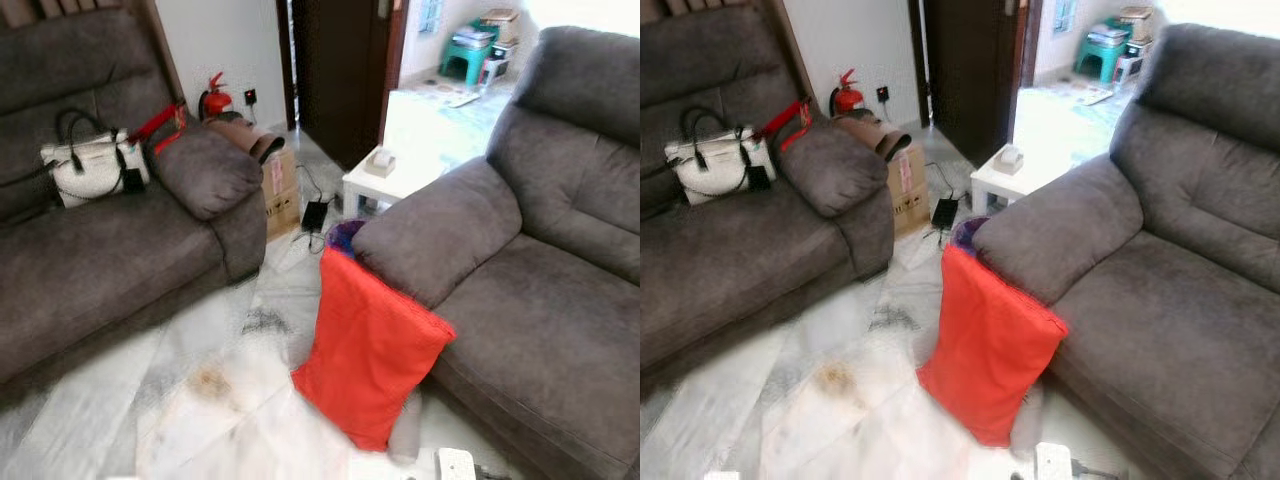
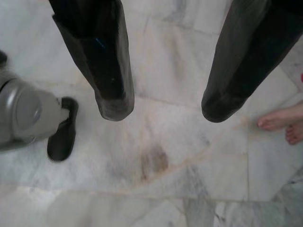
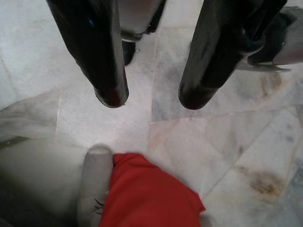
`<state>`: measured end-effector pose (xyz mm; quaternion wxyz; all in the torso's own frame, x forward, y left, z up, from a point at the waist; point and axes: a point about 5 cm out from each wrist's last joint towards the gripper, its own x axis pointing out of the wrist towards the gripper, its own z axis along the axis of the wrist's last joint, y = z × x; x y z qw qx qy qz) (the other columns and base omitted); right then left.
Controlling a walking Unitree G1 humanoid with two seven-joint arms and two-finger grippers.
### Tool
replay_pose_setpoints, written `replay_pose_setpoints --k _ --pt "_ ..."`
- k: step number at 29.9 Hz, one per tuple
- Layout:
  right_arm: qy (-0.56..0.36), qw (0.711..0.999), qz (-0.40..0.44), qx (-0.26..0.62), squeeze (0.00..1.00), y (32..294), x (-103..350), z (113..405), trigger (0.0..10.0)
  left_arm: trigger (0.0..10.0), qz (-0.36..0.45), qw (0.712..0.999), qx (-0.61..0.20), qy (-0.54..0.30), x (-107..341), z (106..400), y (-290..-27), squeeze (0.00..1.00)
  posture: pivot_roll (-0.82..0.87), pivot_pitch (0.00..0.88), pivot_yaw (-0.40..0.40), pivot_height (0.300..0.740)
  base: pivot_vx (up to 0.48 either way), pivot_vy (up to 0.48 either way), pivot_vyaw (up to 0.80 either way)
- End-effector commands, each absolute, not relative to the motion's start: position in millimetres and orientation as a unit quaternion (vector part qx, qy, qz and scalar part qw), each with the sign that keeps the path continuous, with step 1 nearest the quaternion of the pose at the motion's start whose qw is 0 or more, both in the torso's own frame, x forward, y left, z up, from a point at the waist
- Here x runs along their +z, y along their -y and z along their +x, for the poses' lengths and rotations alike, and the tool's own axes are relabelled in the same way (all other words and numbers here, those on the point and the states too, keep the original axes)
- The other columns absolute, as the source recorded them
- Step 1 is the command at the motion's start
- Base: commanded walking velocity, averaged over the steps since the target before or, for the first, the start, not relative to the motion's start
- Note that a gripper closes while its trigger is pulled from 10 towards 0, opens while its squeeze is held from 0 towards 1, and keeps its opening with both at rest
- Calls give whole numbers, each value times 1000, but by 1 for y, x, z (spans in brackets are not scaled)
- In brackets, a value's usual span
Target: Move the pillow to the sofa from floor
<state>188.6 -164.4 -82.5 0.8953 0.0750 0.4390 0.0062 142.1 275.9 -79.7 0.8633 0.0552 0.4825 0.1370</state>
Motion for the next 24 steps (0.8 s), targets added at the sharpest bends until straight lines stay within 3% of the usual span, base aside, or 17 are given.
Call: replay_pose_setpoints --k 1,5,10,13,15,18,21,24 --pt "-445 892 80 -5 0 168 -85 183 10000 10000 45 860 143 -489 -81 135 -279 0 98 97 15 740 0 0 0" --pt "-445 892 79 -10 0 171 -86 180 10000 10000 46 855 144 -497 -83 123 -285 0 98 97 15 740 0 0 0" --pt "-438 897 57 -13 0 175 -85 181 10000 10000 44 861 133 -490 -83 129 -279 0 103 98 19 740 0 0 0" --pt "-318 947 -6 -53 0 197 -56 219 10000 10000 43 862 131 -487 -82 129 -280 0 94 100 19 740 0 0 0" --pt "-274 959 -10 -65 0 204 -44 230 10000 10000 44 863 131 -487 -82 129 -280 0 88 100 20 740 0 0 0" --pt "-243 967 -13 -71 0 209 -36 237 10000 10000 46 862 130 -488 -82 128 -281 0 74 101 22 740 0 0 0" --pt "-150 982 -53 -103 0 238 -9 245 10000 10000 53 863 122 -488 -82 129 -280 0 67 99 15 740 0 0 0" --pt "-146 981 -56 -111 0 242 -8 242 10000 10000 53 863 122 -487 -82 129 -280 0 67 99 15 740 0 0 0"
